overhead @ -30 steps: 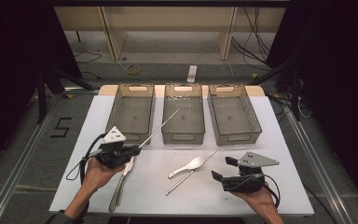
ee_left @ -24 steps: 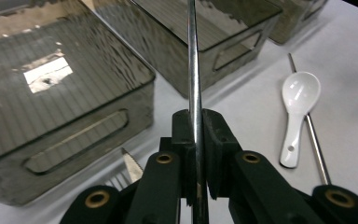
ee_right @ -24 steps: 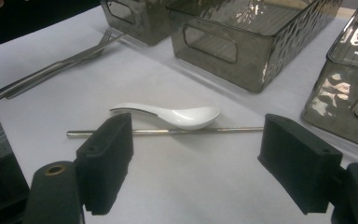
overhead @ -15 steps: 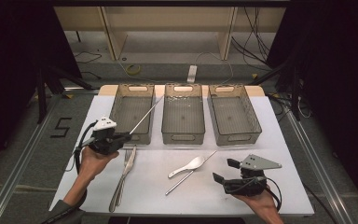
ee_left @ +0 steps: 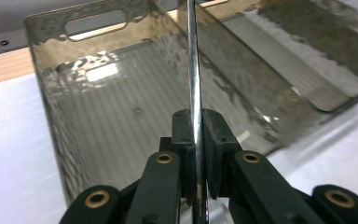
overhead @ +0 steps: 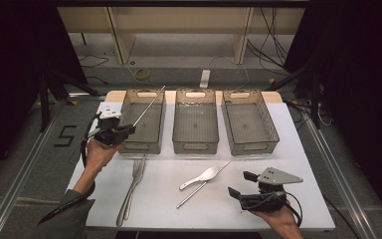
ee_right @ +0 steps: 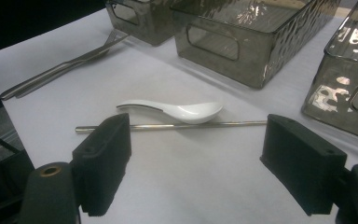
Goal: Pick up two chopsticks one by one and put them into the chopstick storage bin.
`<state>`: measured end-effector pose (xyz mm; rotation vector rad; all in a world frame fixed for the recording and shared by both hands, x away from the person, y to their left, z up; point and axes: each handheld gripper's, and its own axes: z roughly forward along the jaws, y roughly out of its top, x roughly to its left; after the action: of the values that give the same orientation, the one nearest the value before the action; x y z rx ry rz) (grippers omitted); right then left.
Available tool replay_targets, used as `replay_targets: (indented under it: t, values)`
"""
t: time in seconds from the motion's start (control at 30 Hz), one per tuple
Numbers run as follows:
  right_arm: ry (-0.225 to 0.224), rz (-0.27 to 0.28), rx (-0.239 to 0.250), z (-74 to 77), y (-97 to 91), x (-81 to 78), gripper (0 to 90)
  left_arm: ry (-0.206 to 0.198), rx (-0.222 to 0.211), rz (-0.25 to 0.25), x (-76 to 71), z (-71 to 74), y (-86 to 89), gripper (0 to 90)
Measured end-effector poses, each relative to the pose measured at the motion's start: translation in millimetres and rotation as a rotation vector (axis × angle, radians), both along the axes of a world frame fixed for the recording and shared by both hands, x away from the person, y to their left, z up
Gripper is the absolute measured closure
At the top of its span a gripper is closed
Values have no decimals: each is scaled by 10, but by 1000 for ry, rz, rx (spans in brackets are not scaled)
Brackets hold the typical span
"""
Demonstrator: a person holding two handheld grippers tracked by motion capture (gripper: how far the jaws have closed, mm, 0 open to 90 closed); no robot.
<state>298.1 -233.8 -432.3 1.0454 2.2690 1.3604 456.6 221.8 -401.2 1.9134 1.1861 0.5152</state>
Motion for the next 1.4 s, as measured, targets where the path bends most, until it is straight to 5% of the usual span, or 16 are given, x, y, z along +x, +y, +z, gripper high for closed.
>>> replay_targets:
  t: [0.33, 0.93, 1.17, 1.4]
  values:
    - [-1, 17, -6, 0, 10, -34, 243, 45, 9, 39, 238, -96, 67, 836]
    - [-2, 25, -30, 2, 19, -61, 248, 115, 19, 127, 437, -256, 103, 813]
    - [-1, 27, -31, 3, 14, -67, 248, 96, -20, 124, 349, -159, 82, 526]
    - [-1, 23, -34, 6, 3, -65, 246, 94, -81, 50, 88, -13, -10, 330]
